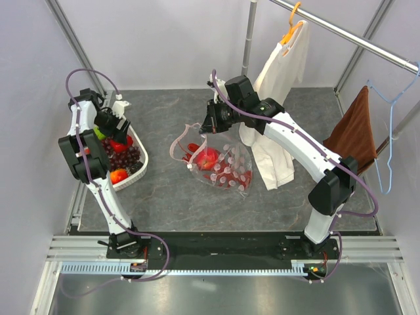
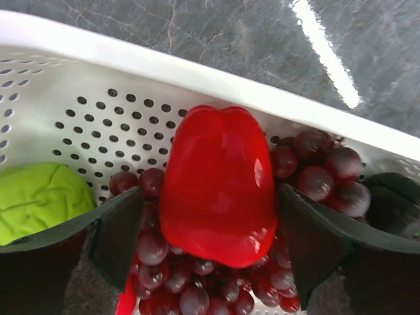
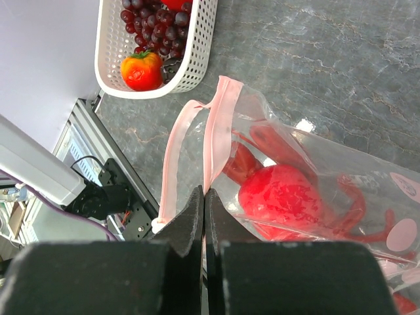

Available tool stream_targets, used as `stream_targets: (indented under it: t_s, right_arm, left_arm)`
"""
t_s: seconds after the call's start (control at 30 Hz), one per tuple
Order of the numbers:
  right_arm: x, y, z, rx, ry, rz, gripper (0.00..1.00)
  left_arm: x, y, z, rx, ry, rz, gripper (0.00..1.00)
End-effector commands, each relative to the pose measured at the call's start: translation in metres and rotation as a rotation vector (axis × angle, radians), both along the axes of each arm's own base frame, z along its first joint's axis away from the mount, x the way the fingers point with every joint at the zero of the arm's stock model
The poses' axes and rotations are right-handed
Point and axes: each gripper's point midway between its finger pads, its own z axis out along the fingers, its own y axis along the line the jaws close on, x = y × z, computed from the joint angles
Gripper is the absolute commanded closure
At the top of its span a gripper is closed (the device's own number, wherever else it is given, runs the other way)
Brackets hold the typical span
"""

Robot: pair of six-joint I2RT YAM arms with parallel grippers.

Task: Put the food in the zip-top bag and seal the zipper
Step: Pick up the fake fruit from the bin, then place the fake fruit in the zipper food storage bag.

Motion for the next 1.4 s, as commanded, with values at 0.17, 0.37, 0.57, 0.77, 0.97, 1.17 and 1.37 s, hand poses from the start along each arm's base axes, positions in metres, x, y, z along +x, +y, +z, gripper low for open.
stream_targets:
  t_s: [0.17, 0.37, 0.57, 0.77, 0.97, 1.17, 1.37]
  right_arm:
    - [-0.001, 0.0, 0.019, 0.044, -0.042, 0.008, 1.0]
    - [-0.001, -0.001, 0.02, 0.042, -0.046, 0.005, 1.0]
    - [0.0, -0.002, 0.022, 0.046, -0.052, -0.001, 1.0]
    - [0.0, -0.004, 0.022, 0.045, -0.048, -0.004, 1.0]
    - [0.002, -0.004, 0.022, 0.049, -0.041, -0.009, 1.0]
    - [-0.001, -0.003, 0.026, 0.063, -0.041, 0.004, 1.0]
    - [-0.005, -0.001, 0.031, 0.084, -0.037, 0.022, 1.0]
  left_arm:
    - [0.007, 0.003, -0.001, 0.017, -0.032, -0.01, 0.34]
    - [0.004, -0.008, 0.057, -0.027, -0.145, 0.006, 0.61]
    - [0.013, -0.002, 0.124, -0.065, -0.303, 0.073, 0.76]
    - [-0.026, -0.077, 0.203, -0.368, -0.383, -0.02, 0.8]
    - [-0.082, -0.179, 0.239, -0.702, -0.313, -0.128, 0.85]
    - [-0.119, -0.257, 0.231, -0.743, -0.265, -0.256, 0.85]
    - [-0.133, -0.304, 0.199, -0.707, -0.159, -0.311, 0.86]
